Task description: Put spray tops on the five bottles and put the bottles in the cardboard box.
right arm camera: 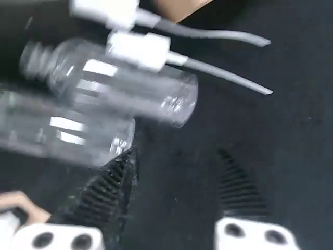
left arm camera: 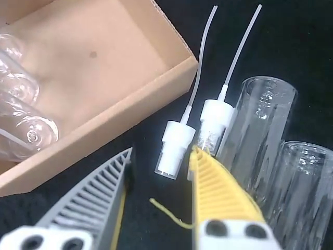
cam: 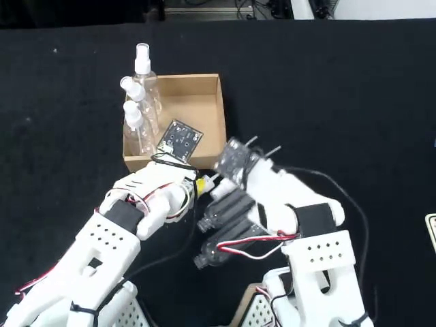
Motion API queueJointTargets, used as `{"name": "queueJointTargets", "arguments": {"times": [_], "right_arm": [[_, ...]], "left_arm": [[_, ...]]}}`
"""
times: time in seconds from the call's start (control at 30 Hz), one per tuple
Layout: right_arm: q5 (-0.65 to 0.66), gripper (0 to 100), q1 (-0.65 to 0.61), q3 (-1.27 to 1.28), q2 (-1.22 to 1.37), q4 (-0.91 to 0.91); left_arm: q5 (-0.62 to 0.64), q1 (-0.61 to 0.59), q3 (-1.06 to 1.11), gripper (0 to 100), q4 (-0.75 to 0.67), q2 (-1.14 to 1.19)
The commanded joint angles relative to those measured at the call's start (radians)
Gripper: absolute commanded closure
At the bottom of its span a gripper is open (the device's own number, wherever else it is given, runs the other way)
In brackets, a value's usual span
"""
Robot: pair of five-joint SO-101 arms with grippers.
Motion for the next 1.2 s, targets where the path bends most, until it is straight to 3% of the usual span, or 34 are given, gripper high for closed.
{"name": "queueJointTargets", "arguments": {"times": [0.0,0.17,0.37,0.5,0.67,0.93,1.0,1.17], "right_arm": [[0.11,71.7,-0.012,-0.064,-0.03,-0.021],[0.106,78.7,-0.014,-0.056,0.122,-0.107],[0.199,78.9,-0.014,-0.153,0.311,-0.104],[0.183,78.9,-0.014,-0.206,0.361,-0.114],[-0.005,78.9,-0.014,-0.223,0.377,-0.114],[-0.477,79.3,-0.012,-0.323,0.36,-0.018],[-0.526,79.3,-0.011,-0.331,0.358,-0.018],[-0.506,79.4,-0.012,-0.329,0.358,-0.011]], "left_arm": [[0.008,-0.001,-0.005,84,-0.02,-0.02],[0.011,-0.001,-0.005,84,-0.021,-0.011],[0.011,-0.001,-0.005,84,-0.021,-0.009],[0.012,-0.001,-0.005,84,-0.021,-0.011],[0.012,-0.001,-0.005,84,-0.021,-0.011],[0.012,-0.001,-0.005,85,-0.017,-0.015],[0.012,-0.001,0.004,85,-0.012,-0.021],[0.012,0.001,0.03,85,-0.011,-0.092]]}}
